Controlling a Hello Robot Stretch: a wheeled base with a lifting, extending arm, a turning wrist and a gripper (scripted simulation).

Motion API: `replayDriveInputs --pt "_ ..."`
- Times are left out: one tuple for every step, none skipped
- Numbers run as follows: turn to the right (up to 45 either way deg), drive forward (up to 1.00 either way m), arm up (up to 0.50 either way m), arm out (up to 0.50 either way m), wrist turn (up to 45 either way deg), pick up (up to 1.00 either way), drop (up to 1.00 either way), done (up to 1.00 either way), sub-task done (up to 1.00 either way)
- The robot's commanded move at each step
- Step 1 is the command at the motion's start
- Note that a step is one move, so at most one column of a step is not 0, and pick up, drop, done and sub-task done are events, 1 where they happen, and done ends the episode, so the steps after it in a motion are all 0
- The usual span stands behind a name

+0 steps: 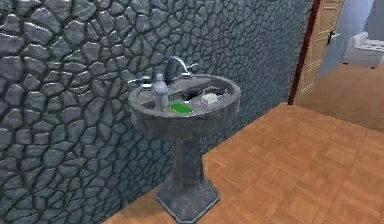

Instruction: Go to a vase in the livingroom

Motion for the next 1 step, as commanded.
replayDriveInputs --pt "45.0 0.0 0.0 0.0 0.0 0.0 0.0 0.0 0.0"
